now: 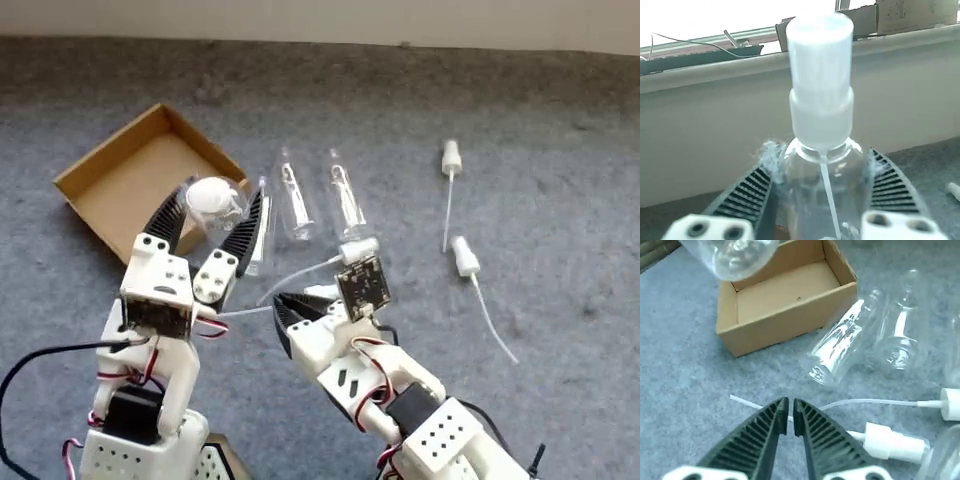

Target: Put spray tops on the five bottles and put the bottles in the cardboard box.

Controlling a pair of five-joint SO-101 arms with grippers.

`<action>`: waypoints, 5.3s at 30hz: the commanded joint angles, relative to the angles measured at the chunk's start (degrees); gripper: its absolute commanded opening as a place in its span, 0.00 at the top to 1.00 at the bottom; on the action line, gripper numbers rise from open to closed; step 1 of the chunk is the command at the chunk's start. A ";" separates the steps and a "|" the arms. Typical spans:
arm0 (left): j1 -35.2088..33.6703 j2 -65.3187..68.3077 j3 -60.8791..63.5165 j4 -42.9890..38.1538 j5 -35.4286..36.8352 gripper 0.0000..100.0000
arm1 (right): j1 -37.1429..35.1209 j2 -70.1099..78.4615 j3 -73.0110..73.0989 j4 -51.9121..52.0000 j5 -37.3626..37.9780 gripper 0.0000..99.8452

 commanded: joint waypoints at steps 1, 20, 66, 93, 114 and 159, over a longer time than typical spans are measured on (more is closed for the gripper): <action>-0.13 14.46 -10.15 0.18 5.36 0.92 | -0.48 -0.57 1.19 -7.69 0.09 0.99; 14.11 31.52 -14.37 -6.42 12.66 0.92 | -0.04 -0.57 2.42 -18.33 0.44 0.99; -15.69 64.48 -36.88 -6.77 6.51 0.92 | 9.71 -0.57 8.57 -14.90 0.62 0.99; -23.78 112.48 -62.81 -28.66 6.24 0.92 | 9.98 -0.48 8.57 -14.64 0.62 0.99; -24.75 123.21 -70.99 -28.31 0.97 0.92 | 9.98 -0.48 8.48 -14.55 0.62 0.99; -25.71 110.64 -62.73 -16.88 0.97 0.76 | 10.07 -0.13 8.40 -14.55 0.62 0.99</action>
